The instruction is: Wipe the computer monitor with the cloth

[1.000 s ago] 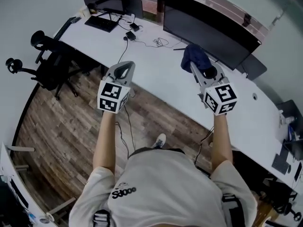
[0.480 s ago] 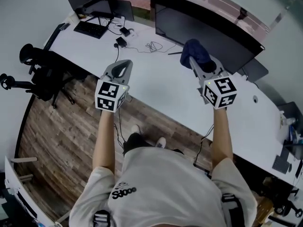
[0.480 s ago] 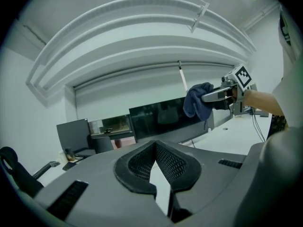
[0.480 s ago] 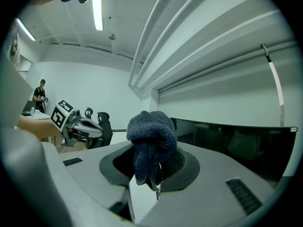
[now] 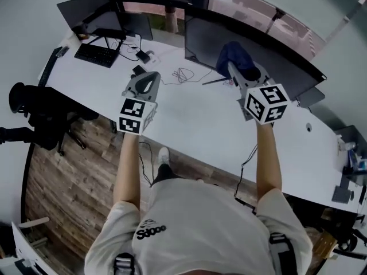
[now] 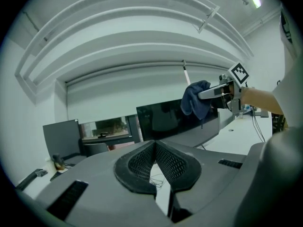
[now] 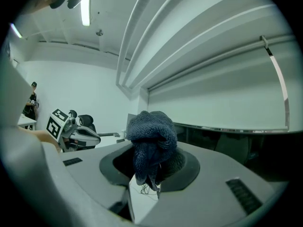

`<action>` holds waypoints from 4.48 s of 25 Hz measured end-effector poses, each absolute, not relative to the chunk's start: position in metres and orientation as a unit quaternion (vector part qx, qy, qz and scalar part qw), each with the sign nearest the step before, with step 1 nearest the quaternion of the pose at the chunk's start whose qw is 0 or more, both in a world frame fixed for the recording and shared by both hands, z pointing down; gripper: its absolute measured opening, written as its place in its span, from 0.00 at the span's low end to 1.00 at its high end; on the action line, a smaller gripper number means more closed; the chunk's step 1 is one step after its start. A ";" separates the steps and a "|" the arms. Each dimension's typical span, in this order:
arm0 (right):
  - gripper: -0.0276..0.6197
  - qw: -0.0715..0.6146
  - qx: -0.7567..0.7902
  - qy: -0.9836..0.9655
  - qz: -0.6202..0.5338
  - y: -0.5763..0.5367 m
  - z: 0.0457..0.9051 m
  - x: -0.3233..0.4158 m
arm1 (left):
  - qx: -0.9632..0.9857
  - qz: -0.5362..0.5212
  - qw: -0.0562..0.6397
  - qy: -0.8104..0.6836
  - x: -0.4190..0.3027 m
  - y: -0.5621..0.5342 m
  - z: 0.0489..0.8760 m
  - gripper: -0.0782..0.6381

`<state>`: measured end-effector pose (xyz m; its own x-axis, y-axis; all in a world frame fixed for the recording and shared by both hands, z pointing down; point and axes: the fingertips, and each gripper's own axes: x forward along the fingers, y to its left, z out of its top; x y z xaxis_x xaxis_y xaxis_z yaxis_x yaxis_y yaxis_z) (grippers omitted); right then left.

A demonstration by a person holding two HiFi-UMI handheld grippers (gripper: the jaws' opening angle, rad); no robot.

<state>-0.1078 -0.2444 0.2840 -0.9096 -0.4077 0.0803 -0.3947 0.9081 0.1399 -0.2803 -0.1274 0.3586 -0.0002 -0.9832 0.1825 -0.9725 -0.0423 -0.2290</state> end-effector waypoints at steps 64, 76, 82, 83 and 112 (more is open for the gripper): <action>0.18 0.196 0.352 -0.909 -0.106 -0.426 0.249 -0.181 | -0.827 -0.099 0.050 0.552 -0.299 -0.334 0.329 0.13; 0.18 0.189 0.361 -0.909 -0.090 -0.436 0.256 -0.089 | -0.833 -0.114 0.061 0.539 -0.209 -0.339 0.326 0.13; 0.18 0.184 0.372 -0.906 -0.082 -0.443 0.256 -0.041 | -0.837 -0.119 0.074 0.529 -0.168 -0.348 0.317 0.13; 0.18 0.184 0.374 -0.905 -0.081 -0.444 0.256 -0.033 | -0.838 -0.118 0.076 0.528 -0.162 -0.350 0.316 0.13; 0.18 0.184 0.445 -0.873 -0.077 -0.469 0.261 0.209 | -0.879 -0.109 0.080 0.457 0.050 -0.377 0.336 0.13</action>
